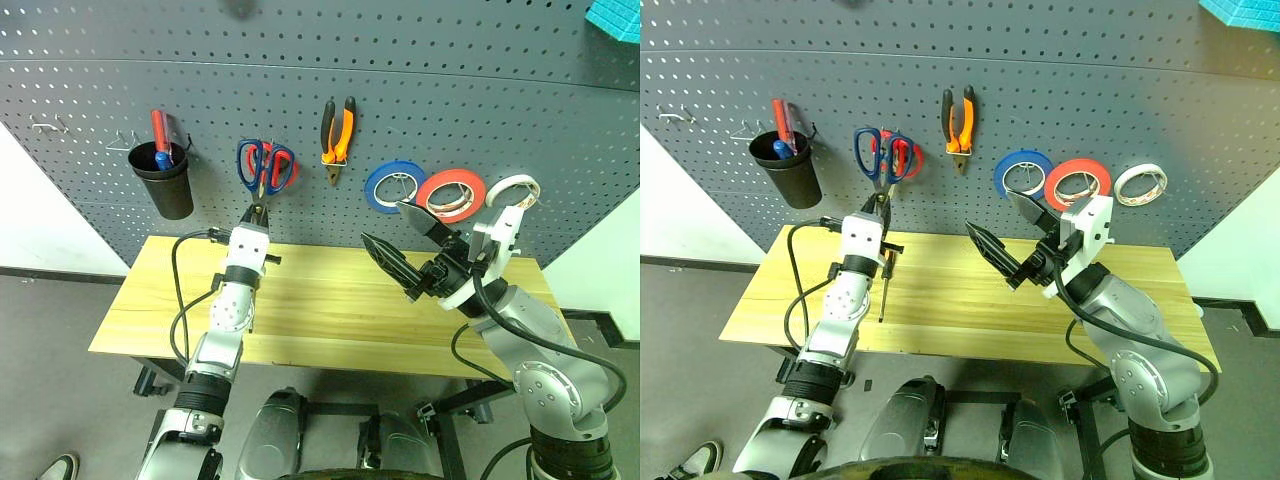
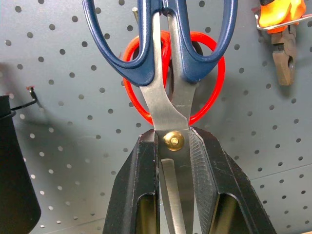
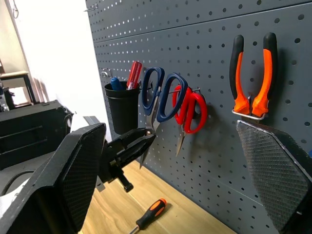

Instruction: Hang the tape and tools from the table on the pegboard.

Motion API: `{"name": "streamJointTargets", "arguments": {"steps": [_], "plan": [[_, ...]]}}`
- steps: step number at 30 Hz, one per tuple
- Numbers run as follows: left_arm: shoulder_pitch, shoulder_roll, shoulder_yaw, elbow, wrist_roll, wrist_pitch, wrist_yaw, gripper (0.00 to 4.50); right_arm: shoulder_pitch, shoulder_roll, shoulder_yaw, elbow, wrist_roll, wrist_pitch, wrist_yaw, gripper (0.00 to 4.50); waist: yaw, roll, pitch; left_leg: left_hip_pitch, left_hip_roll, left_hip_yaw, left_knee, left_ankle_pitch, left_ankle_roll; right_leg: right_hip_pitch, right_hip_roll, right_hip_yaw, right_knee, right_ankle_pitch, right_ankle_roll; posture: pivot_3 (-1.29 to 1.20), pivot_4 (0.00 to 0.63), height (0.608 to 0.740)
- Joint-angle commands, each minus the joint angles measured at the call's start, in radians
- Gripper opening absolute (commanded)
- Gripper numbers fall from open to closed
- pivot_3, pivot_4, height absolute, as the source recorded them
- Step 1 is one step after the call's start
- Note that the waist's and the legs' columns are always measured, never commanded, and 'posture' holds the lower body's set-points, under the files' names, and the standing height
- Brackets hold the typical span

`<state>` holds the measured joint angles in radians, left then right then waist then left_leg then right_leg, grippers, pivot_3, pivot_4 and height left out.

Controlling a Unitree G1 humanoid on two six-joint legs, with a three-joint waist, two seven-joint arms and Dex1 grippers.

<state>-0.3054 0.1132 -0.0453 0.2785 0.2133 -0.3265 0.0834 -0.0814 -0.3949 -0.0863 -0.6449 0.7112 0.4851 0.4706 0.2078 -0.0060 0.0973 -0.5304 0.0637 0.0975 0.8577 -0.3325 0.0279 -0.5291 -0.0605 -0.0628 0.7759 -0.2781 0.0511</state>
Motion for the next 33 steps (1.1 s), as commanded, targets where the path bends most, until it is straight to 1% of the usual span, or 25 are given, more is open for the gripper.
{"name": "streamJointTargets", "arguments": {"steps": [1,6,15,21,25,27,29,33], "plan": [[-0.043,-0.005,0.004,0.007,-0.007,0.004,0.006,0.52,-0.002,-0.004,-0.008,-0.044,0.006,-0.016,-0.004,4.5,0.0,0.0,0.0,0.0,0.0,0.0,0.0,0.0,0.0,0.0,0.0,0.0,0.0,0.0,0.0,0.23,0.064,0.657],[-0.089,-0.014,0.001,0.083,0.001,0.001,0.027,0.52,-0.016,0.002,-0.014,-0.065,0.042,-0.014,-0.006,4.5,0.0,0.0,0.0,0.0,0.0,0.0,0.0,0.0,0.0,0.0,0.0,0.0,0.0,0.0,0.0,0.23,0.068,0.657],[-0.203,-0.034,-0.005,0.293,0.009,-0.024,0.08,0.52,-0.017,-0.008,-0.024,-0.106,0.157,-0.012,0.02,4.5,0.0,0.0,0.0,0.0,0.0,0.0,0.001,0.0,0.0,0.0,0.0,0.0,0.0,0.0,0.0,0.22,0.066,0.657],[-0.257,-0.043,-0.001,0.386,-0.002,-0.036,0.084,0.52,-0.012,-0.019,-0.022,-0.106,0.164,-0.015,0.017,4.5,0.0,0.0,0.0,0.0,0.0,0.0,0.001,0.0,0.0,0.0,0.0,0.0,0.0,0.0,0.0,0.21,0.066,0.657],[-0.271,-0.039,-0.01,0.406,0.011,-0.046,0.088,0.52,-0.007,-0.025,-0.023,-0.102,0.16,-0.018,0.014,4.5,0.0,0.0,0.0,0.0,0.0,0.0,0.001,0.0,0.0,0.0,0.0,0.0,0.0,0.0,0.0,0.21,0.066,0.657],[-0.269,-0.034,-0.017,0.402,0.023,-0.04,0.092,1.3,-0.005,-0.027,-0.023,-0.098,0.155,-0.019,0.015,4.5,-0.001,-0.001,0.0,0.0,0.0,0.0,0.001,0.0,0.0,0.0,0.0,0.0,0.0,0.0,0.0,0.21,0.065,0.657],[-0.265,-0.022,-0.028,0.395,0.04,-0.036,0.087,1.89,-0.005,-0.027,-0.023,-0.093,0.154,-0.02,0.016,4.5,-0.001,-0.001,0.0,0.0,0.0,0.0,0.001,0.0,0.0,0.0,0.0,0.0,0.0,0.0,0.0,0.22,0.064,0.657],[-0.25,-0.013,-0.029,0.379,0.047,-0.032,0.096,3.23,-0.009,-0.027,-0.022,-0.084,0.152,-0.021,0.019,4.5,-0.001,-0.001,0.0,0.0,0.0,0.0,0.001,0.0,0.0,0.0,0.0,0.0,0.0,0.0,0.0,0.22,0.064,0.657]]}}
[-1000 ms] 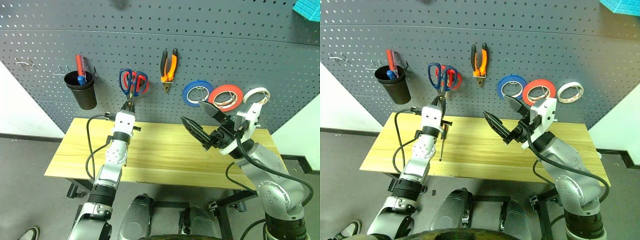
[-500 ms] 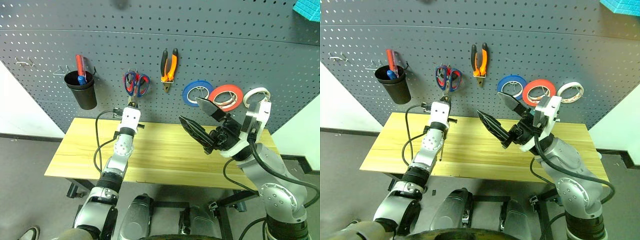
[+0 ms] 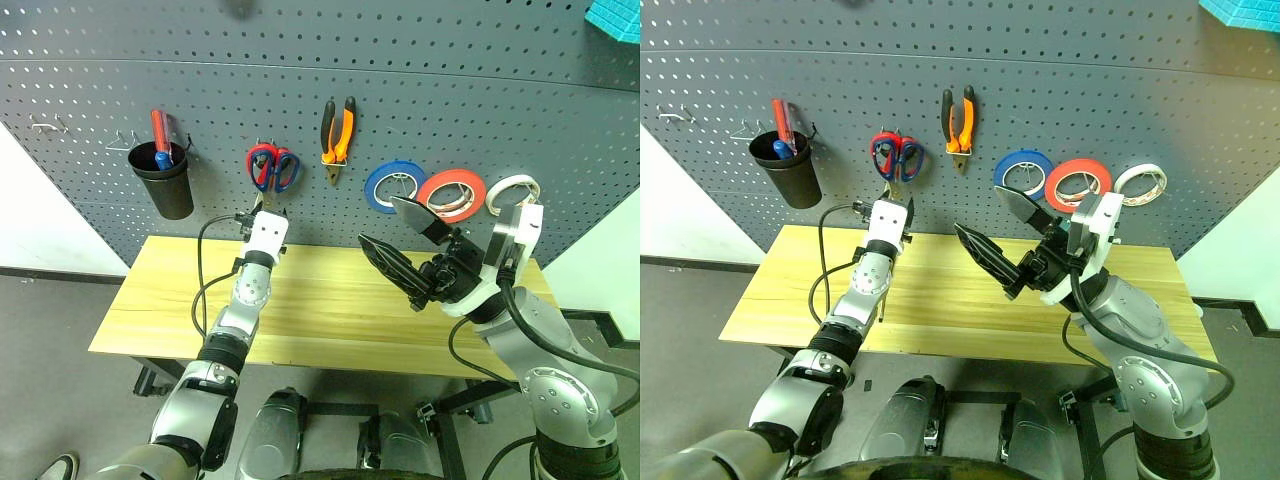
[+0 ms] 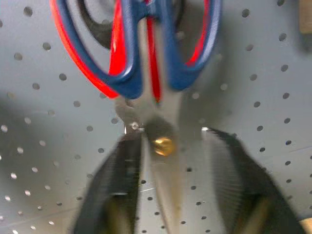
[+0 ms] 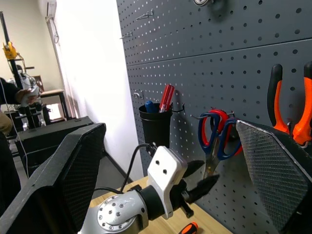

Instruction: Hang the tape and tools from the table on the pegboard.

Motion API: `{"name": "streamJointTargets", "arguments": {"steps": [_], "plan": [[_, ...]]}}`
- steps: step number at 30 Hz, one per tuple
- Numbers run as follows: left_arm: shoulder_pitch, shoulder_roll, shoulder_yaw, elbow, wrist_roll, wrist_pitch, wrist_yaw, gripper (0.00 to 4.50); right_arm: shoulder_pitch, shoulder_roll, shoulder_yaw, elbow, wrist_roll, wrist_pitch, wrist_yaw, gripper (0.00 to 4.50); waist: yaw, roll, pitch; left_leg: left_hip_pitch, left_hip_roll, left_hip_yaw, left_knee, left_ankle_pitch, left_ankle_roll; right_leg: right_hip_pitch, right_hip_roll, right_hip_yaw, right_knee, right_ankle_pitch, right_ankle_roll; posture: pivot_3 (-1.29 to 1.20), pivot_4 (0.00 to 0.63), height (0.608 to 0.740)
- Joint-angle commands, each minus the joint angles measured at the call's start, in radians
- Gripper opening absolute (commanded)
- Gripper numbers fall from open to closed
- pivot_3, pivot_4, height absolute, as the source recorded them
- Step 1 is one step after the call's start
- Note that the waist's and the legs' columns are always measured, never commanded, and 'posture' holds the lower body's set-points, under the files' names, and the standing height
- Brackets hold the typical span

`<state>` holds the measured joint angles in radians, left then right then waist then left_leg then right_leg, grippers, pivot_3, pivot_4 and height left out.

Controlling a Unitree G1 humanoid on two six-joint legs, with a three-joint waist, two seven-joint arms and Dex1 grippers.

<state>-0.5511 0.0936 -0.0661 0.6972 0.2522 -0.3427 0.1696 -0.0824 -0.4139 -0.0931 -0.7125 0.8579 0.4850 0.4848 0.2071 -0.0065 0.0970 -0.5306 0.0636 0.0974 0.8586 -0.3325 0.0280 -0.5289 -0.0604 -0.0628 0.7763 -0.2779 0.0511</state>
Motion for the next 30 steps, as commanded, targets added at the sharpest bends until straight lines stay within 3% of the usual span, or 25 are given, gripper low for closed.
{"name": "streamJointTargets", "arguments": {"steps": [1,4,13,19,22,25,30], "plan": [[0.002,0.007,-0.007,-0.046,0.005,-0.012,0.007,3.59,-0.009,-0.007,-0.014,-0.015,0.004,-0.021,0.006,4.5,0.0,0.0,0.0,0.0,0.0,0.0,0.0,0.0,0.0,0.0,0.0,0.0,0.0,0.0,0.0,0.22,0.064,0.657],[0.035,0.001,0.007,-0.083,-0.021,0.025,-0.01,4.47,-0.008,-0.005,-0.01,-0.011,0.001,-0.021,0.008,4.5,0.0,0.0,0.0,0.0,0.0,0.0,0.0,0.0,0.0,0.0,0.0,0.0,0.0,0.0,0.0,0.23,0.064,0.657],[0.259,0.052,0.062,-0.527,-0.114,0.299,-0.141,4.47,0.004,0.0,-0.002,-0.007,-0.003,-0.019,0.012,4.5,-0.002,0.0,0.0,0.0,0.001,0.0,0.0,0.0,0.0,0.0,0.0,0.0,0.001,0.0,0.0,0.24,0.064,0.657],[0.285,0.068,0.144,-0.688,-0.188,0.633,-0.18,4.47,-0.002,-0.001,0.0,0.009,0.022,0.001,0.014,4.5,-0.001,0.001,-0.002,0.001,0.001,0.0,0.0,0.0,0.0,0.001,-0.001,0.0,0.001,0.0,0.0,0.25,0.064,0.657],[0.204,0.062,0.176,-0.666,-0.243,0.9,-0.2,4.47,-0.011,-0.003,0.001,0.019,0.022,0.005,0.014,4.5,0.001,0.0,-0.002,0.001,0.001,-0.001,0.0,0.0,0.0,0.001,0.0,0.0,0.002,0.0,0.0,0.26,0.064,0.657],[0.124,0.065,0.165,-0.596,-0.258,1.05,-0.22,4.47,-0.024,-0.002,0.009,0.027,0.021,0.009,0.011,4.5,0.001,0.0,-0.002,0.002,0.0,-0.001,0.001,0.0,-0.001,0.001,0.0,0.0,0.002,0.0,0.0,0.26,0.065,0.657],[0.008,0.065,0.131,-0.414,-0.243,1.083,-0.232,4.47,-0.028,0.003,0.026,0.026,0.014,0.012,0.003,4.5,-0.001,0.0,-0.002,0.001,0.0,-0.001,0.0,0.0,0.0,0.001,0.0,0.0,0.001,0.0,0.0,0.25,0.064,0.657]]}}
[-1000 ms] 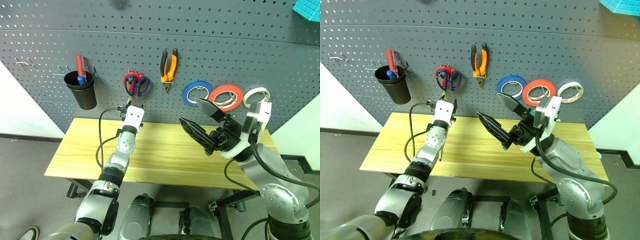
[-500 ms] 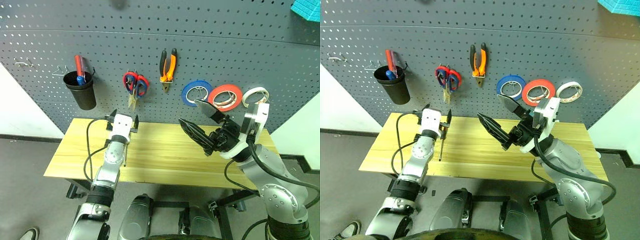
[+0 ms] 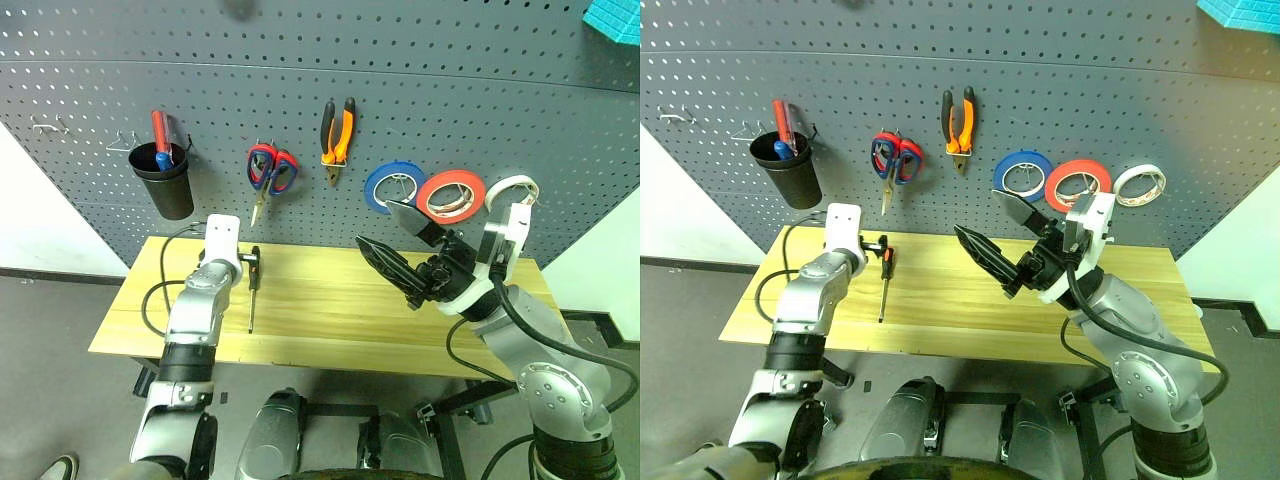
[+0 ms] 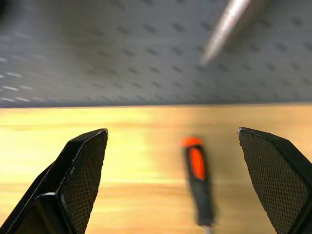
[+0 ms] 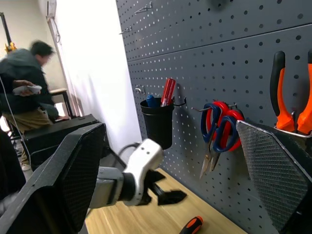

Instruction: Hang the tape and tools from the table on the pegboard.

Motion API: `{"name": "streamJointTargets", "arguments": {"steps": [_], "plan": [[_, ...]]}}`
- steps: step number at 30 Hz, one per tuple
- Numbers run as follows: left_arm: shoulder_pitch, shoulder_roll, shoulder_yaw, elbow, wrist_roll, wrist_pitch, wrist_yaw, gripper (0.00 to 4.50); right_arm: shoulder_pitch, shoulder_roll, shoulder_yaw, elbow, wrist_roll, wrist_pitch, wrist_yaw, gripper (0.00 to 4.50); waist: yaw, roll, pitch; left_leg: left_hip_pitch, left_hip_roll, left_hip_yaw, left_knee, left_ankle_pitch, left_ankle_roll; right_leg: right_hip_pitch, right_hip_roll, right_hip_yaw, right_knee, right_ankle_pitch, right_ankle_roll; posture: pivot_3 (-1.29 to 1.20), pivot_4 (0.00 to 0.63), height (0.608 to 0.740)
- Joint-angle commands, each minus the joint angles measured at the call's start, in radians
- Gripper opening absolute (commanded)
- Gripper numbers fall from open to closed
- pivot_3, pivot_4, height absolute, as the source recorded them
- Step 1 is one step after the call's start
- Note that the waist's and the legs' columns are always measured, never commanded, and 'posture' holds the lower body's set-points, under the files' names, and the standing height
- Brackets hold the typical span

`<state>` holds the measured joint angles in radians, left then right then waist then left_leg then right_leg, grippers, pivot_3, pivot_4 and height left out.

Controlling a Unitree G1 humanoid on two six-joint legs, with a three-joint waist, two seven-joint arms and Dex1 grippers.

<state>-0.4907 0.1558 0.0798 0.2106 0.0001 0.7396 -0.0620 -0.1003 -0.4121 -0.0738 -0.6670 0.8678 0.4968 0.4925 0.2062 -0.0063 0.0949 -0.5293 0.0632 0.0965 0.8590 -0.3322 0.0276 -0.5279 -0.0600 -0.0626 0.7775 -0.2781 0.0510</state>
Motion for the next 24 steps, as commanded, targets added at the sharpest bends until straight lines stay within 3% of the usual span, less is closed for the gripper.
{"name": "streamJointTargets", "arguments": {"steps": [1,11,16,24], "plan": [[-0.074,-0.001,-0.012,0.112,0.002,0.012,-0.002,4.47,-0.009,0.0,0.007,-0.021,0.006,0.0,-0.006,4.5,0.0,0.0,0.0,0.0,0.0,0.0,0.0,0.0,0.0,0.0,0.0,0.0,0.0,0.0,0.0,0.25,0.066,0.657],[-0.184,0.013,-0.028,0.391,-0.001,0.05,-0.024,4.47,-0.013,-0.014,0.007,-0.043,0.059,0.048,-0.035,4.5,-0.001,0.0,0.0,0.0,0.0,0.0,0.0,0.0,0.0,-0.001,0.0,0.0,0.0,0.0,0.0,0.24,0.067,0.657],[-0.199,0.008,-0.023,0.438,-0.012,0.048,-0.024,4.47,0.003,-0.129,0.134,-0.02,-0.128,0.094,-0.006,4.5,-0.003,0.0,0.0,0.0,0.001,0.0,0.0,0.0,0.0,-0.001,-0.001,0.0,0.0,0.0,0.0,0.24,0.069,0.657],[-0.227,0.011,-0.016,0.491,-0.015,0.015,-0.014,4.47,0.016,-0.116,0.162,-0.009,-0.189,0.076,0.013,4.5,-0.002,0.0,0.0,-0.001,0.001,-0.001,0.0,0.0,0.0,-0.001,-0.001,0.0,0.0,0.0,0.0,0.24,0.072,0.657]]}}
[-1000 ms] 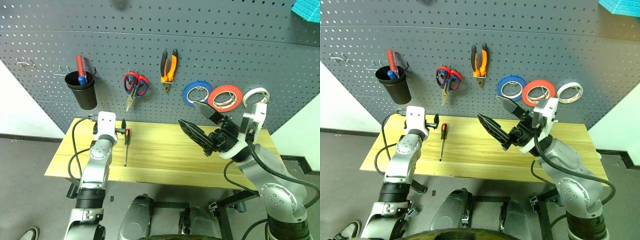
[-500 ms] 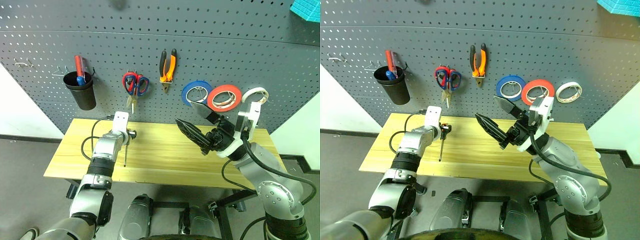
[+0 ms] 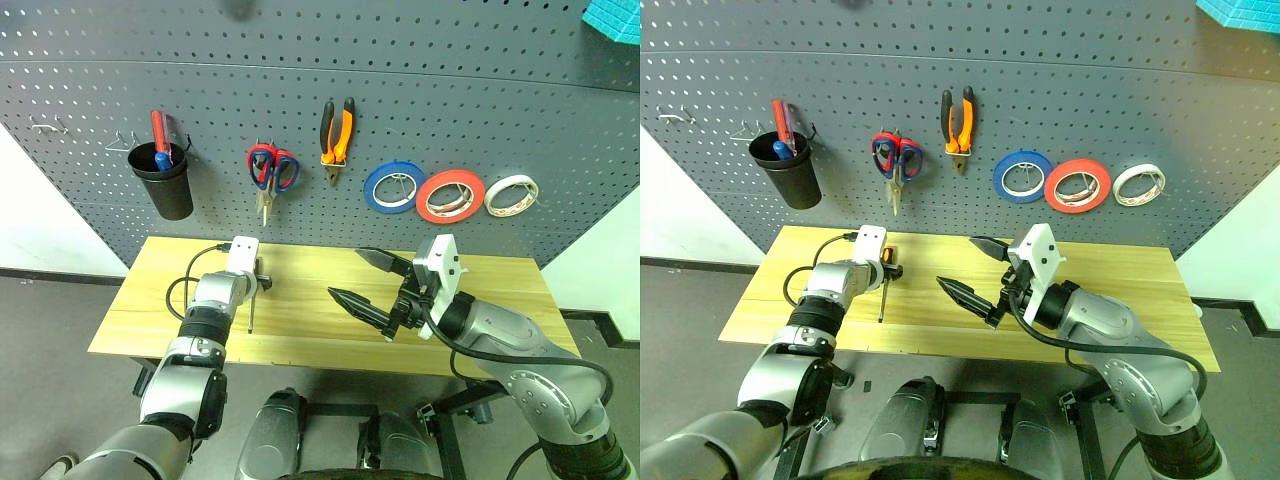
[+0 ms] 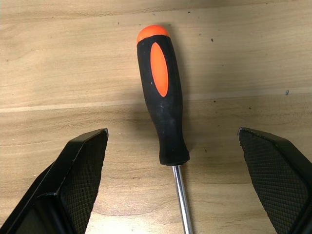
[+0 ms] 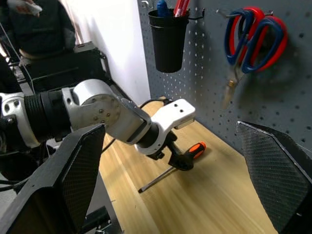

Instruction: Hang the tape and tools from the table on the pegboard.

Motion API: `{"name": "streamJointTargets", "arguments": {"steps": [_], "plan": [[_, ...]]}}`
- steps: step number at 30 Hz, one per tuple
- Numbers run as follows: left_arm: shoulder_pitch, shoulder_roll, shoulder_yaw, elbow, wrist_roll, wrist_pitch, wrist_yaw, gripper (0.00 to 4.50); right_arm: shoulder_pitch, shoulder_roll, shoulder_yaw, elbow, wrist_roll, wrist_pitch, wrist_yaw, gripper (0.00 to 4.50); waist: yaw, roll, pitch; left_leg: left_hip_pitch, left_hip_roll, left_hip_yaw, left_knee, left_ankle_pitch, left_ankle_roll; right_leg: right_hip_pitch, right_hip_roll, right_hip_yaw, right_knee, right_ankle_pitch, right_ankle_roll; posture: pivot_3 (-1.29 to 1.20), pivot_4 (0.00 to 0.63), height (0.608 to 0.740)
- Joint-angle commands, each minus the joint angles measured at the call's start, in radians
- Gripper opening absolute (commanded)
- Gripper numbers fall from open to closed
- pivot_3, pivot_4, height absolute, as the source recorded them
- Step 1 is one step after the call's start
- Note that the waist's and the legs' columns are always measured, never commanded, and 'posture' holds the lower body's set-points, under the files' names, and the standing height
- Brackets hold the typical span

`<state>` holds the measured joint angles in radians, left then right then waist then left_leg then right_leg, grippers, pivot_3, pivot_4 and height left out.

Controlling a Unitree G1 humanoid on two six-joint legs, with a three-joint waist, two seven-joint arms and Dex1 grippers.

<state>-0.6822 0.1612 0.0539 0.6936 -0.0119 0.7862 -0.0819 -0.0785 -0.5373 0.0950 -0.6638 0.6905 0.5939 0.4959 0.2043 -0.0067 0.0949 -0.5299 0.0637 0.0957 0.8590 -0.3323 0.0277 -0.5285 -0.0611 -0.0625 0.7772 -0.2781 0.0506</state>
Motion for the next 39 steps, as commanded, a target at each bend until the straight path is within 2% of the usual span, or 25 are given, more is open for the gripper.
{"name": "streamJointTargets", "arguments": {"steps": [1,39], "plan": [[-0.04,0.007,0.011,0.015,-0.003,-0.035,0.006,4.47,-0.005,0.011,-0.008,-0.012,-0.014,-0.021,0.012,4.5,0.0,0.0,0.0,0.0,0.0,0.0,0.0,0.0,0.0,0.0,0.0,0.0,0.0,0.0,0.0,0.24,0.072,0.657],[-0.149,0.0,0.05,0.393,-0.014,-0.281,0.056,4.47,0.03,0.038,-0.037,-0.055,-0.007,-0.008,0.009,4.5,-0.004,-0.001,0.001,0.0,0.001,0.0,0.0,0.0,0.0,-0.001,-0.001,0.0,0.0,0.0,0.0,0.21,0.094,0.657]]}}
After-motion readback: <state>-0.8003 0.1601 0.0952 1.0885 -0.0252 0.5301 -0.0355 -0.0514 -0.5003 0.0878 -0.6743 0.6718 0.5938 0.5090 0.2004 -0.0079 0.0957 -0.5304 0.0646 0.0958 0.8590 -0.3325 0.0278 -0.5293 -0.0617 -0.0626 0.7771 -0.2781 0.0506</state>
